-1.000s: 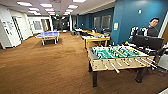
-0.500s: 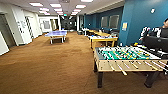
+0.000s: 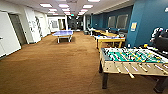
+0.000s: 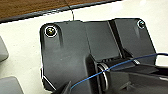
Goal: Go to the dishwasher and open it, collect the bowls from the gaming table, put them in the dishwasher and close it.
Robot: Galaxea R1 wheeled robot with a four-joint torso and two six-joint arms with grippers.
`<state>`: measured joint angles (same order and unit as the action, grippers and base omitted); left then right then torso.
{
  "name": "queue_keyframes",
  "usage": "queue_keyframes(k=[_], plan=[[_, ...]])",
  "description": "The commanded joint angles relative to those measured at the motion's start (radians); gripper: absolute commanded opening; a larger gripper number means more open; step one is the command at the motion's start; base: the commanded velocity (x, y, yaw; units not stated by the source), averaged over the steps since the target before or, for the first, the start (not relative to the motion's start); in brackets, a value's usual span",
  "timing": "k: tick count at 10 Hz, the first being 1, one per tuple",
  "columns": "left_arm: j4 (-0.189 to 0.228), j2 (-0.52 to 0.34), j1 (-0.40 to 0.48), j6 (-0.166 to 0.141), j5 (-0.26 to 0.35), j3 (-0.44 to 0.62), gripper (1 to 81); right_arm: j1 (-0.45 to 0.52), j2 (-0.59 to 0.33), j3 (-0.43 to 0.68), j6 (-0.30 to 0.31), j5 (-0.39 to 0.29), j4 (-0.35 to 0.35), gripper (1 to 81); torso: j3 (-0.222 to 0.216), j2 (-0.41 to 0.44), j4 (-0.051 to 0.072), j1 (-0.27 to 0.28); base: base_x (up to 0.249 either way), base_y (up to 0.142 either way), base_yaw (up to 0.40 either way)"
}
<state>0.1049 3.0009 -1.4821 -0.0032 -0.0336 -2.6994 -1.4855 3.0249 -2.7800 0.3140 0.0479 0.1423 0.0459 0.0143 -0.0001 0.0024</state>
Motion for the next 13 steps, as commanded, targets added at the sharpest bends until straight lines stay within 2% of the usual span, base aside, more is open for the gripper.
queue_keyframes(k=[1,7,13], plan=[[-0.005,-0.003,0.049,0.002,0.049,0.000,81.1,0.053,-0.005,-0.002,-0.003,-0.049,0.006,81.1,0.000,0.000,0.000,0.000,0.000,0.000,0.168],[-0.007,0.000,0.049,0.000,0.055,0.000,81.1,0.053,-0.009,-0.004,-0.003,-0.046,0.006,81.1,0.000,0.000,0.000,0.000,0.000,0.000,0.151],[-0.010,-0.006,0.047,-0.006,0.061,0.001,81.1,0.055,-0.009,-0.001,-0.003,-0.036,0.006,81.1,0.000,0.000,0.000,0.000,0.000,-0.027,0.000]])
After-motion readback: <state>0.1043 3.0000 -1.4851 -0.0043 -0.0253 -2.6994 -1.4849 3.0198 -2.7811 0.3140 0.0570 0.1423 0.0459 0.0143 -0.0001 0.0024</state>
